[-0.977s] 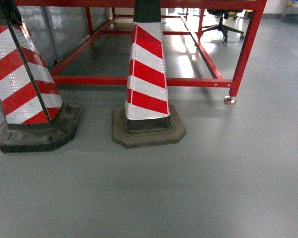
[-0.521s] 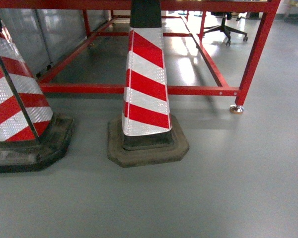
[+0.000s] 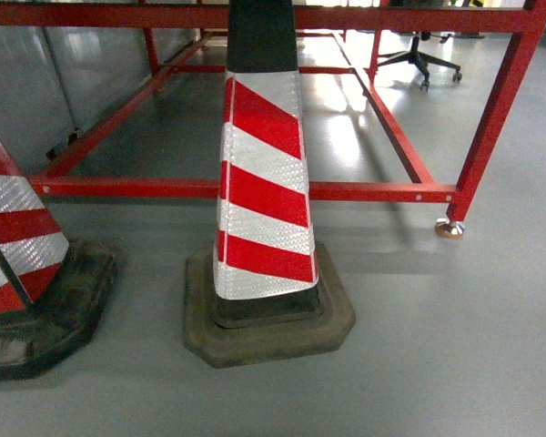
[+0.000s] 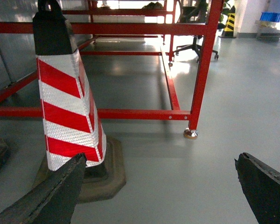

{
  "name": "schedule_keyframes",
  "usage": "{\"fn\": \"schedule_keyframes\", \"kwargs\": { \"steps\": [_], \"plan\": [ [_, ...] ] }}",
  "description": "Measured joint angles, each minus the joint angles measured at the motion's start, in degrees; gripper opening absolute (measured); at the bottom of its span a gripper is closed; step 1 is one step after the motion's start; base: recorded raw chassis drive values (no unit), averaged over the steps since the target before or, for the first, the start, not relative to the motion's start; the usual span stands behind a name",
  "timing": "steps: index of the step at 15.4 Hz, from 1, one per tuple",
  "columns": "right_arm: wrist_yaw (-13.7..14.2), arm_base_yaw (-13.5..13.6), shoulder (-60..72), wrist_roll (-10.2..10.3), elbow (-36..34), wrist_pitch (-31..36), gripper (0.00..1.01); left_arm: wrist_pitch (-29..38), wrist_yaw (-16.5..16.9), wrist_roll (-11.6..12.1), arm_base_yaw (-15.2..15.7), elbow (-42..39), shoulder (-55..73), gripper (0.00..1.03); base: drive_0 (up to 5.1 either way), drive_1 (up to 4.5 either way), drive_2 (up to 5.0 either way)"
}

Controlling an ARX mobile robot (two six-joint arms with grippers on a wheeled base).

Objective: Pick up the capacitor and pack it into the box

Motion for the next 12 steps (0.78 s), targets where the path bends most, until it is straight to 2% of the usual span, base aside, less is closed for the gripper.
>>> {"fn": "schedule_keyframes", "kwargs": {
  "steps": [8,12],
  "plan": [
    [0.0,0.0,0.0,0.0,0.0,0.0,0.98,-0.1,0.1,0.0,0.0,0.0,0.0,0.44,0.1,4.18,-4.0],
    [0.0,0.0,0.0,0.0,0.0,0.0,0.98,-0.1,0.1,0.0,0.0,0.0,0.0,0.44,0.0,0.00,0.0]
  ]
}}
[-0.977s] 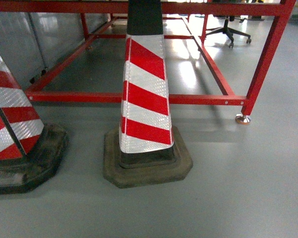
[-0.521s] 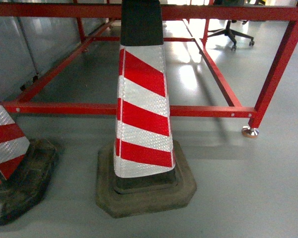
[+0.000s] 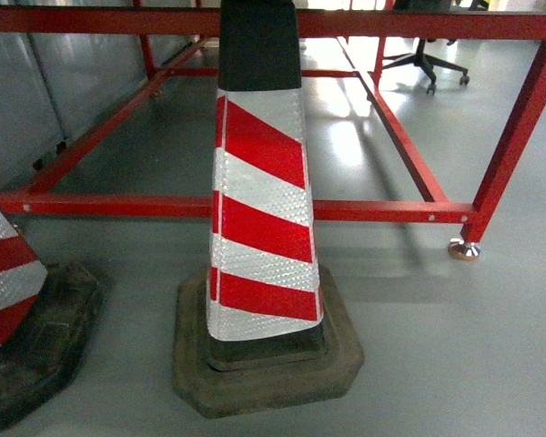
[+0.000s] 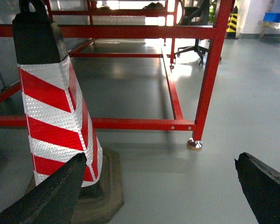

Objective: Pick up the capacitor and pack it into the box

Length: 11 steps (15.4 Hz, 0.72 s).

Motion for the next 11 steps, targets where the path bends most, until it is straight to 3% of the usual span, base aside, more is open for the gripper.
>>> {"fn": "schedule_keyframes", "kwargs": {
  "steps": [11],
  "plan": [
    [0.0,0.0,0.0,0.0,0.0,0.0,0.98,0.0,0.0,0.0,0.0,0.0,0.0,0.44,0.0,0.00,0.0]
  ]
}}
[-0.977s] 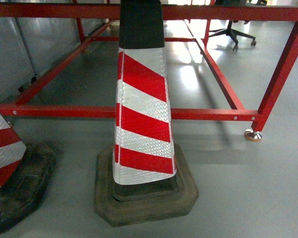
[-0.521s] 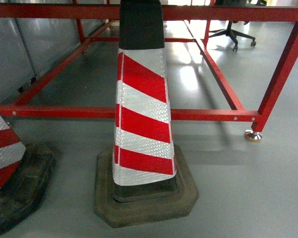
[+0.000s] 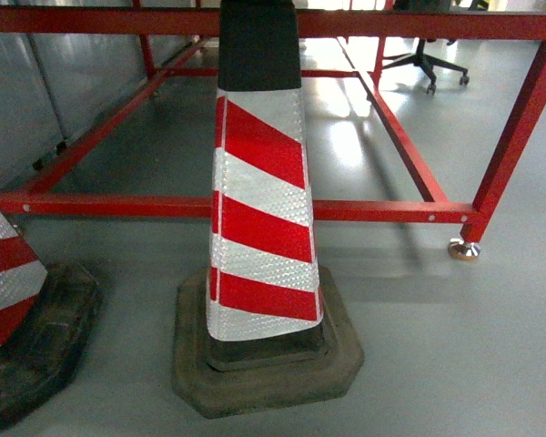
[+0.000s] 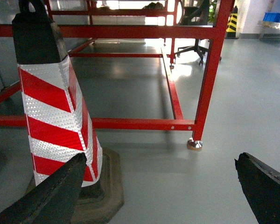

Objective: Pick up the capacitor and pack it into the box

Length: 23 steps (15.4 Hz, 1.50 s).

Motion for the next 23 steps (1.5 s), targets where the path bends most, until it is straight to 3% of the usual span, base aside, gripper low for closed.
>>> {"fn": "schedule_keyframes", "kwargs": {
  "steps": [23],
  "plan": [
    [0.0,0.0,0.0,0.0,0.0,0.0,0.98,0.0,0.0,0.0,0.0,0.0,0.0,0.44,0.0,0.00,0.0]
  ]
}}
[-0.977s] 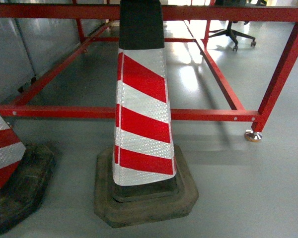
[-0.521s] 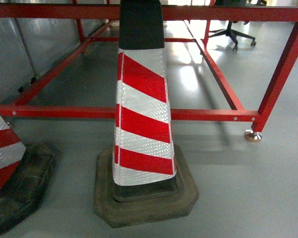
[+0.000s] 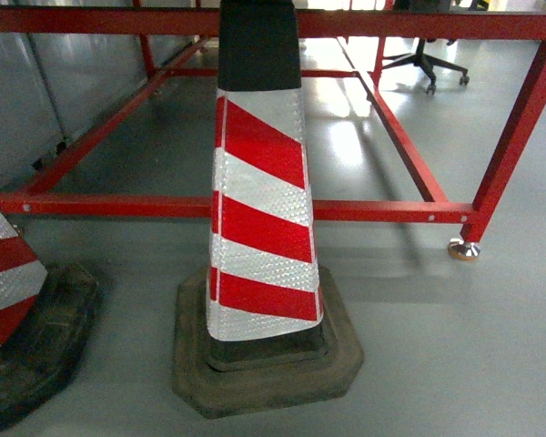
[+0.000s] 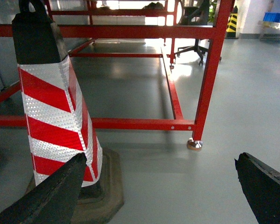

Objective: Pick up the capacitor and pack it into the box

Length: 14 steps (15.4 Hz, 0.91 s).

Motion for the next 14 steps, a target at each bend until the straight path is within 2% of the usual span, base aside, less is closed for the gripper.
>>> {"fn": "schedule_keyframes", "kwargs": {
  "steps": [14],
  "plan": [
    [0.0,0.0,0.0,0.0,0.0,0.0,0.98,0.0,0.0,0.0,0.0,0.0,0.0,0.44,0.0,0.00,0.0]
  ]
}}
